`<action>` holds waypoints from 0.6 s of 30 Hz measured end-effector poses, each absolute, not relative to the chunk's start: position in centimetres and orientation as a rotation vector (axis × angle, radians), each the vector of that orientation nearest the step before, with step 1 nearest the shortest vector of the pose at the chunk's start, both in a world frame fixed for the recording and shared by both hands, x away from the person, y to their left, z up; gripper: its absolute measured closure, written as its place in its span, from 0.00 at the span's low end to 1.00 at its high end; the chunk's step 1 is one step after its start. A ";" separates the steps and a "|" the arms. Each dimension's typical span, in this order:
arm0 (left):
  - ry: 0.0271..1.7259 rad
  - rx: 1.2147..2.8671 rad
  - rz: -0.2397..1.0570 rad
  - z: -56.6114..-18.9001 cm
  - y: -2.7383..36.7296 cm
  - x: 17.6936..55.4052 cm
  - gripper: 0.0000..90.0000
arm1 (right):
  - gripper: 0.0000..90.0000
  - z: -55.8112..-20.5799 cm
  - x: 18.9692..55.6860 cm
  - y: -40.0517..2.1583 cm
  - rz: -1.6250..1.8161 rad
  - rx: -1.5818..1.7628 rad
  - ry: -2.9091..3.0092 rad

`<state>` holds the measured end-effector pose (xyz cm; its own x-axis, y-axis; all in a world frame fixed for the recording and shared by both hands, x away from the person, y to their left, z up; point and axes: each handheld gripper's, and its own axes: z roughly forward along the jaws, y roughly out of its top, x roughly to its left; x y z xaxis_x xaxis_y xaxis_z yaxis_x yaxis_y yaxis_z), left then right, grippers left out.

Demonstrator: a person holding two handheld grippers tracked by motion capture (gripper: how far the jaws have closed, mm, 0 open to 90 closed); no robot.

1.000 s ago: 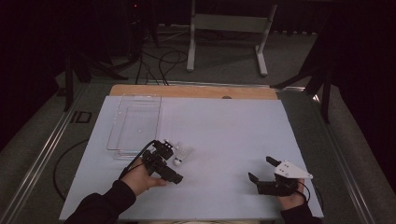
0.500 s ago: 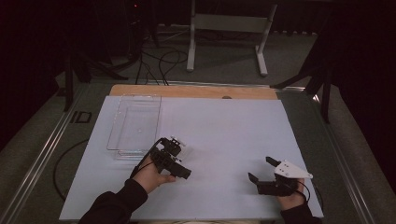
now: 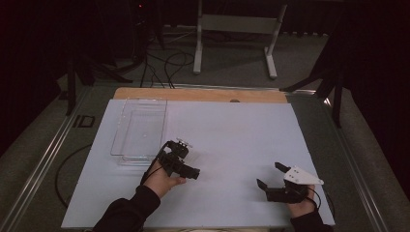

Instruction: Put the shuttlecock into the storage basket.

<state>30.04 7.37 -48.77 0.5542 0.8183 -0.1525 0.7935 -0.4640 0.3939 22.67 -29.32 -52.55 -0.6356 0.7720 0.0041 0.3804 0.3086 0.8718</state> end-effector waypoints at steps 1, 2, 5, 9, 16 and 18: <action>1.334 2.356 0.080 -49.0 7.6 30.4 0.10 | 0.09 -52.6 22.7 -29.3 1.271 1.025 2.164; 1.334 2.356 0.080 -49.0 7.6 30.4 0.11 | 0.09 -52.5 22.7 -29.3 1.269 1.026 2.164; 1.359 2.350 0.084 -49.3 7.7 30.7 0.16 | 0.09 -52.6 22.7 -29.3 1.270 1.026 2.165; 1.377 2.371 0.084 -49.6 7.7 31.0 0.21 | 0.09 -52.6 22.7 -29.3 1.270 1.030 2.168; 1.393 2.410 0.070 -50.5 7.6 31.3 0.31 | 0.09 -52.6 22.7 -29.3 1.272 1.031 2.170; 1.391 2.427 0.065 -50.7 7.5 31.4 0.35 | 0.09 -52.6 22.7 -29.3 1.272 1.029 2.174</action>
<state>31.36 7.51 -50.72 0.5193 0.8450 -0.1280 0.8292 -0.4620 0.3146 22.73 -29.30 -52.62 -0.6390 0.7691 0.0119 0.3871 0.3082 0.8690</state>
